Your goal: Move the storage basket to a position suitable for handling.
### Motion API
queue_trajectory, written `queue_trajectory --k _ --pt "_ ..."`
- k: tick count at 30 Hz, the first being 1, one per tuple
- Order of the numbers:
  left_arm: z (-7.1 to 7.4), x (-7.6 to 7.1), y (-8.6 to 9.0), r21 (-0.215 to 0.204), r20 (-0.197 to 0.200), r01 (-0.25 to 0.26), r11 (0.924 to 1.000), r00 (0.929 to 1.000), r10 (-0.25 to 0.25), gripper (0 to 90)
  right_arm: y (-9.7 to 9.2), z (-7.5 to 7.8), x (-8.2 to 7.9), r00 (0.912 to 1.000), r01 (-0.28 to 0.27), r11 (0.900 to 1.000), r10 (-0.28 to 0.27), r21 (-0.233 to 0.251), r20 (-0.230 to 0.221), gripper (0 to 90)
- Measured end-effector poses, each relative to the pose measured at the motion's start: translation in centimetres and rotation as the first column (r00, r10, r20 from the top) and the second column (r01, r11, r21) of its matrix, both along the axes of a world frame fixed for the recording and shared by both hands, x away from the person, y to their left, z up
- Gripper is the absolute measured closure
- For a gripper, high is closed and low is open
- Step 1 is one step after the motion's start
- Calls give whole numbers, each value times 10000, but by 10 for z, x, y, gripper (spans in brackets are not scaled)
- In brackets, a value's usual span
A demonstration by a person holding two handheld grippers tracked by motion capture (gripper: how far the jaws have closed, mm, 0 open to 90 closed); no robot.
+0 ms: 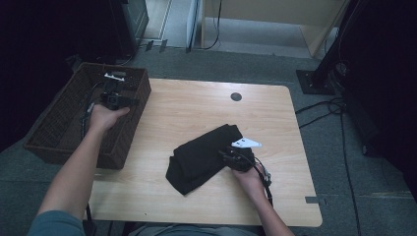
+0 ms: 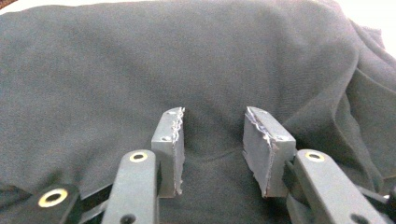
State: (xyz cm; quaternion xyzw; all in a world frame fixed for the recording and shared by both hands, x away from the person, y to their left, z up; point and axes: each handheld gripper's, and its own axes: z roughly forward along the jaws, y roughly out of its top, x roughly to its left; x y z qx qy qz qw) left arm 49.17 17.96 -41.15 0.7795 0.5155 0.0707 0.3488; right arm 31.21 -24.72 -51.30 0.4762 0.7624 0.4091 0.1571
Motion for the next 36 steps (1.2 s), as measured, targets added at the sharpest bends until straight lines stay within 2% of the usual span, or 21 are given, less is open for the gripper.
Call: queue_trajectory --k 3,8,13,23,36 --pt "0 0 -19 69 26 590 9982 9983 -591 724 0 0 0 10000 -2 10000 2 -4 10 586" --pt "2 -2 -55 229 -65 1498 9885 9887 -1497 742 0 0 0 10000 -4 10000 4 -4 6 586" --pt "1 -13 -78 18 -220 2384 9712 9709 -2383 747 1 0 0 10000 12 10000 -12 -24 21 585" --pt "1 -36 -99 -166 -392 3088 9510 9502 -3092 756 1 0 -1 10000 16 10000 -16 -30 12 585" --pt "1 -40 -104 -163 -432 3110 9503 9493 -3114 755 1 0 -1 10000 -12 10000 12 -41 28 585"
